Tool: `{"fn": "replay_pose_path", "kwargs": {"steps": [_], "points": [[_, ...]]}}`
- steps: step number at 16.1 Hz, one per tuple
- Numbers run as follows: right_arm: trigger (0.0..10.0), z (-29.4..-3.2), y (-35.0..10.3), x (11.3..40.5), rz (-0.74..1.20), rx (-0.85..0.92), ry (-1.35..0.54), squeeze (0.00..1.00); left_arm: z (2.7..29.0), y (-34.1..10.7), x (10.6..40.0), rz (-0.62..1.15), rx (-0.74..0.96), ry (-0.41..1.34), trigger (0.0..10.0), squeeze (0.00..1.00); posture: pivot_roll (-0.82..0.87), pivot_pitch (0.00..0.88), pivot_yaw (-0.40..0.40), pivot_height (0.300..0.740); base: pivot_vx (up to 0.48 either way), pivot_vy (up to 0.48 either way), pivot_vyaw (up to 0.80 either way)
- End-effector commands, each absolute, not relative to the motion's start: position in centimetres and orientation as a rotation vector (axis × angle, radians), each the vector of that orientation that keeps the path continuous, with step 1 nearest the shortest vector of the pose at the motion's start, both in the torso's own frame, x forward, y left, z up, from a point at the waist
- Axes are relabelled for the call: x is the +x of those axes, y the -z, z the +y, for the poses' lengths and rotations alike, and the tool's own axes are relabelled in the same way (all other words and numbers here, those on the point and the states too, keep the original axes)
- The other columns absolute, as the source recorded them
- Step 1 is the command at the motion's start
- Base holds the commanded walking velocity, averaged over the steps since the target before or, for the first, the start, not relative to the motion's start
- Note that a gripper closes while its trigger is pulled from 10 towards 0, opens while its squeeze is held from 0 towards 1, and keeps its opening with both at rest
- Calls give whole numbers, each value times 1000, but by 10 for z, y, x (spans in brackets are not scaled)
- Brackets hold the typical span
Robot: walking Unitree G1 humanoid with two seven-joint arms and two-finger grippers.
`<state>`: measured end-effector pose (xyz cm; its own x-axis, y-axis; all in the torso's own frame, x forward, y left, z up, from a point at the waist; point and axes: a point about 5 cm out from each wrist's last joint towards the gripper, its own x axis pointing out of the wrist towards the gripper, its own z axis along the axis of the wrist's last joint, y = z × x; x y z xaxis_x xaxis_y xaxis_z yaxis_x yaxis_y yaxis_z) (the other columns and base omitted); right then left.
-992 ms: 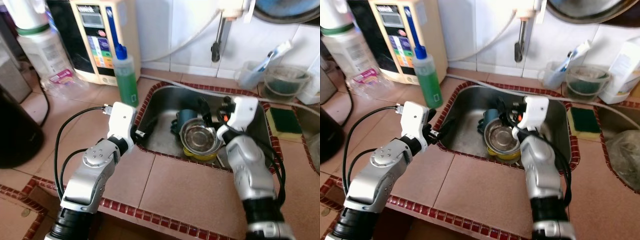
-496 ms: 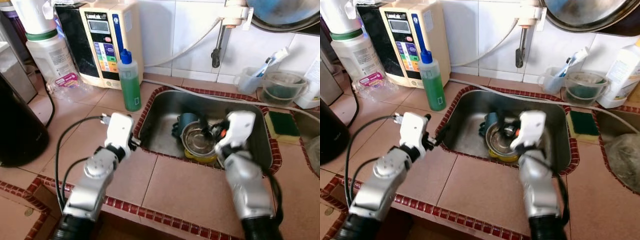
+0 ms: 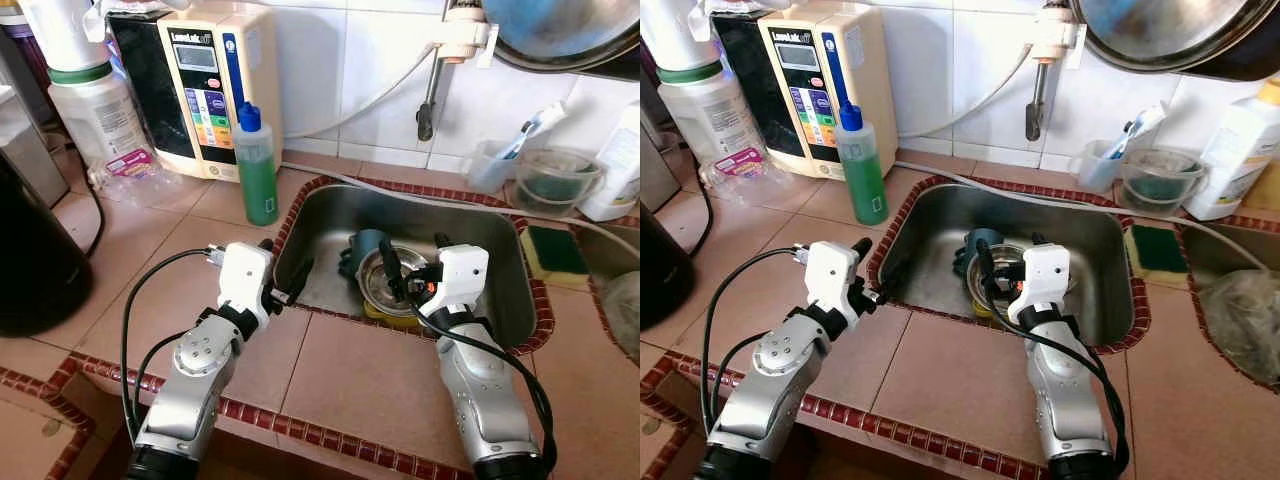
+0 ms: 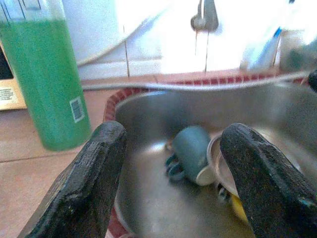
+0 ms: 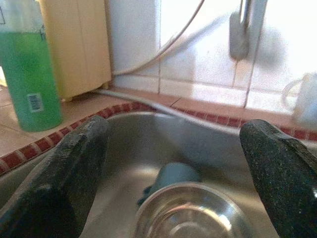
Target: Kitchen organization
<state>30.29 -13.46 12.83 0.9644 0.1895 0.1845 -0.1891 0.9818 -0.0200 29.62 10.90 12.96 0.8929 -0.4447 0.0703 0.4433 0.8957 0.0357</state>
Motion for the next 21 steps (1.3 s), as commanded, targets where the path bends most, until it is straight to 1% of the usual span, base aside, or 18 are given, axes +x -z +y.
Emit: {"fn": "replay_pose_path", "kwargs": {"steps": [1, 4, 10, 16, 17, 19, 21], "points": [[10000, -138, -142, 305, -253, -34, -172, 0, 112, -132, 295, -102, 3, 449, 10000, 0, -128, 0, 25, 740, 0, 0, 0], [10000, -142, -144, 304, -277, -60, -152, 0, 115, -131, 292, -113, 5, 432, 10000, 0, -128, 0, 21, 740, 0, -410, 0], [10000, -137, -141, 300, -275, -66, -170, 0, 117, -132, 292, -121, -8, 431, 10000, 0, -130, 0, 23, 740, 0, -480, 0], [10000, -139, -140, 297, -270, -76, -167, 0, 116, -131, 290, -112, -10, 437, 10000, 0, -132, 0, 21, 740, 0, -480, 0], [10000, -139, -140, 297, -270, -78, -168, 0, 115, -131, 289, -112, -9, 440, 10000, 0, -133, 0, 20, 740, 0, -330, 0], [10000, -140, -141, 297, -271, -83, -169, 0, 117, -130, 290, -88, -72, 419, 10000, 0, -134, 0, 18, 740, 0, 0, 0], [10000, -140, -141, 297, -270, -87, -169, 0, 117, -130, 291, -83, -63, 416, 10000, 0, -133, 0, 15, 740, 0, 0, 0]]}}
